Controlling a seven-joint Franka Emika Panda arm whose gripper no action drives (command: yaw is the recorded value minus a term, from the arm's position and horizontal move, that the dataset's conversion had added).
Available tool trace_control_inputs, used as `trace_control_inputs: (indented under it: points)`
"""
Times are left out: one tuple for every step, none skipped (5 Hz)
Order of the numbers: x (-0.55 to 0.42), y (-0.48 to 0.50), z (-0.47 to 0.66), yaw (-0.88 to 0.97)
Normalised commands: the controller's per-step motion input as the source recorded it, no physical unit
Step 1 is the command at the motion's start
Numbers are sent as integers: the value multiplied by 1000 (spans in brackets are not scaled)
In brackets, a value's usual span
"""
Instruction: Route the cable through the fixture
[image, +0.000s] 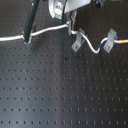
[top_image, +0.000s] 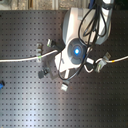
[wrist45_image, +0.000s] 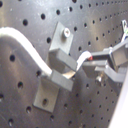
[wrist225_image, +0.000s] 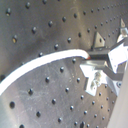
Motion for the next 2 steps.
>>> trace_control_inputs:
  points:
    - [-13,-7,0,0]
    - [-350,337,-20,203]
